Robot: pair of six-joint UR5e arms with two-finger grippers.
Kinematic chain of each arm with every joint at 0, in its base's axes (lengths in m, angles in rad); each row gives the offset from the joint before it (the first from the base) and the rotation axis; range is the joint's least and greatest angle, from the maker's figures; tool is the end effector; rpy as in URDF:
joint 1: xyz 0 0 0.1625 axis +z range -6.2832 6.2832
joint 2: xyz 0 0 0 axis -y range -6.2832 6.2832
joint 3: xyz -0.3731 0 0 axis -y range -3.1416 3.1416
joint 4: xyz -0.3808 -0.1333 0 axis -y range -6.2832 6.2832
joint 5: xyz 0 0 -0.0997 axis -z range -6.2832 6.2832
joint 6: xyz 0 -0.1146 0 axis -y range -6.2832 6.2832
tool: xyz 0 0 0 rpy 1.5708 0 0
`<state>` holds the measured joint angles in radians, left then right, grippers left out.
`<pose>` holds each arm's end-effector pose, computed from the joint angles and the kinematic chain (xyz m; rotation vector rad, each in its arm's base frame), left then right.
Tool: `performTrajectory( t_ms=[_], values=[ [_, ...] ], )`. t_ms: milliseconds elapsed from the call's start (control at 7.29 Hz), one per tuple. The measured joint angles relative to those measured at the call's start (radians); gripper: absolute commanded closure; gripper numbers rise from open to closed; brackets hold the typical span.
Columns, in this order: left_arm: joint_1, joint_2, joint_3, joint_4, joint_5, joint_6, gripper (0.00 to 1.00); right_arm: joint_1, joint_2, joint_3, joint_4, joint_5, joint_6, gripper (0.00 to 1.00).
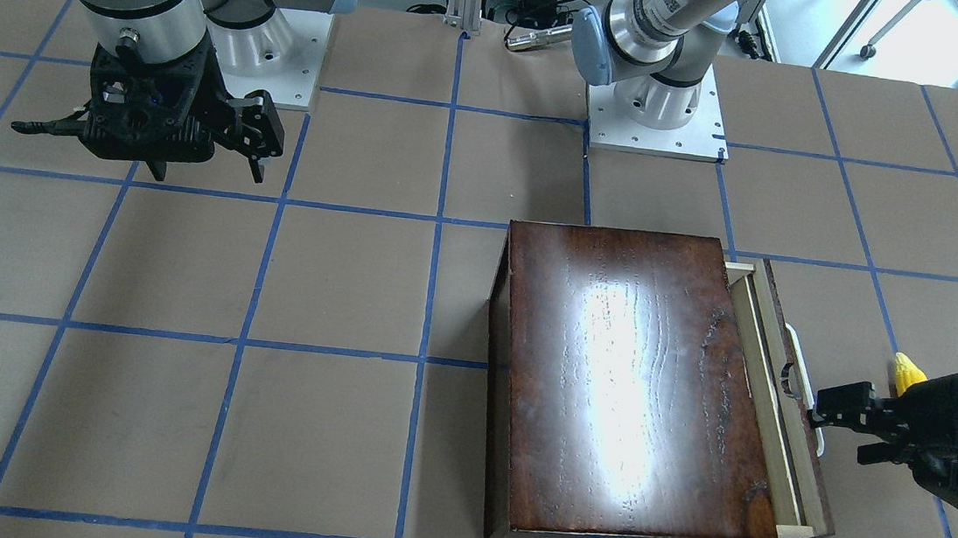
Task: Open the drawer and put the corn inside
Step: 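Pull the white handle with the left gripper, sliding the drawer open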
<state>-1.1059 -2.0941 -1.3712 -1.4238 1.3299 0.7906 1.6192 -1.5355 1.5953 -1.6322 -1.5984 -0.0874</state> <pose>0.1371 -0.6316 0.2375 -0.4310 -2.8110 -0.0017 0.1538 -0.4863 0.3982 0.2112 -3.1068 0.0017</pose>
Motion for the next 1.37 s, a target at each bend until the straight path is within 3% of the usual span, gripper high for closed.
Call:
performTrajectory(
  t_ms=[1371],
  values=[
    [0.054,-0.009,0.005,-0.003,0.015,0.086,0.00,0.002,0.000,0.000,0.000,0.000,0.000,0.00]
  ],
)
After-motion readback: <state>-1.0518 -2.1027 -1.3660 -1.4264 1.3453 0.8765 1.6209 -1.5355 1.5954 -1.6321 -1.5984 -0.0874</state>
